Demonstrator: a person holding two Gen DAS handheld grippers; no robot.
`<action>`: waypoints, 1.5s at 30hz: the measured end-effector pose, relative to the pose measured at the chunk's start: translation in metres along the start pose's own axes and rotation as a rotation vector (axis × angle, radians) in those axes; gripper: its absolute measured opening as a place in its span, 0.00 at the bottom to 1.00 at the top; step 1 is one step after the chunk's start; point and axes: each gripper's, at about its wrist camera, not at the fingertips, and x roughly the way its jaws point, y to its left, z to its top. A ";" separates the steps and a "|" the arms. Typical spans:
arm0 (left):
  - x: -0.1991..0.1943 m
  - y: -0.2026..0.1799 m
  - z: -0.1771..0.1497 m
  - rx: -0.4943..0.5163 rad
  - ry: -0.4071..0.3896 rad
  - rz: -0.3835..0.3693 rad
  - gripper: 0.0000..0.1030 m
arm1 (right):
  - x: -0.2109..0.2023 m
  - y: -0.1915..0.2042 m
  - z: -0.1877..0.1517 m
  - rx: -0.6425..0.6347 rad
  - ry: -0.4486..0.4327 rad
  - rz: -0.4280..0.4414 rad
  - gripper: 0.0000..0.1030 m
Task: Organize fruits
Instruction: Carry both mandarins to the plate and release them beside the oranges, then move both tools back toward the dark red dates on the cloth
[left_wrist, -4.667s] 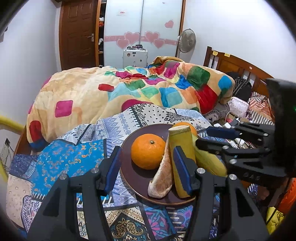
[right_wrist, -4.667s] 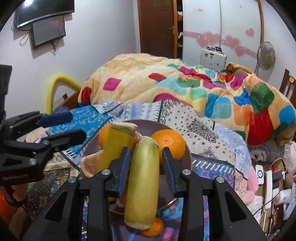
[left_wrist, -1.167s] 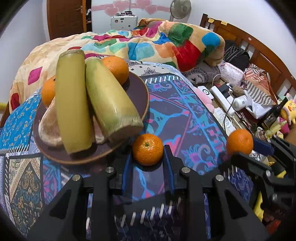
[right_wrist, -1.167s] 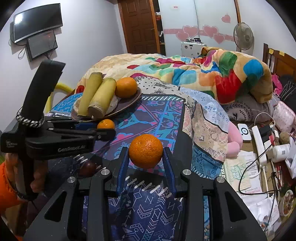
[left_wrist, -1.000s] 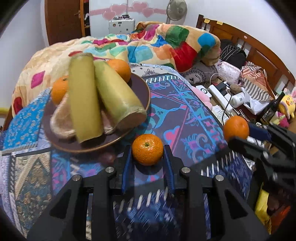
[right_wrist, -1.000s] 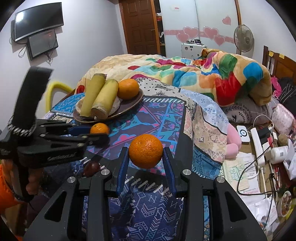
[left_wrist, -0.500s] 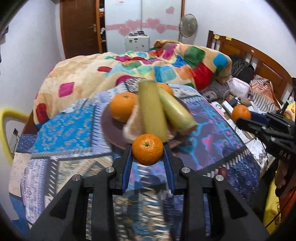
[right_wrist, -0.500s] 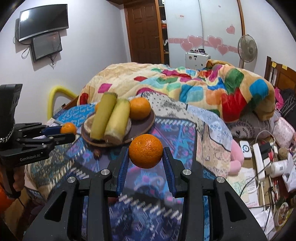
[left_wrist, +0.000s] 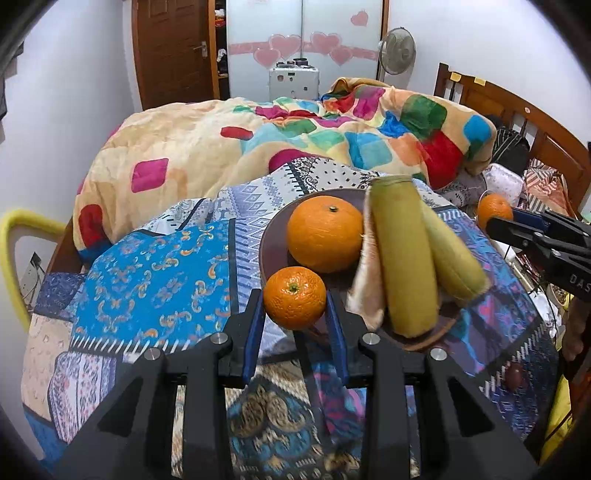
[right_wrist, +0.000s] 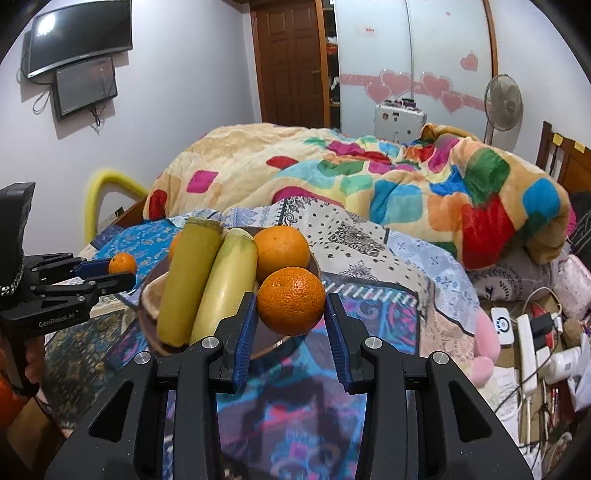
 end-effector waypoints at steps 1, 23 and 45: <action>0.004 0.000 0.002 0.004 0.003 -0.003 0.32 | 0.004 0.000 0.001 0.001 0.008 0.000 0.33; 0.013 -0.005 0.016 0.050 0.007 -0.043 0.40 | 0.038 -0.007 0.014 -0.011 0.089 -0.010 0.49; -0.108 -0.035 -0.032 0.028 -0.128 -0.031 0.68 | -0.082 0.045 -0.028 -0.055 -0.047 -0.005 0.51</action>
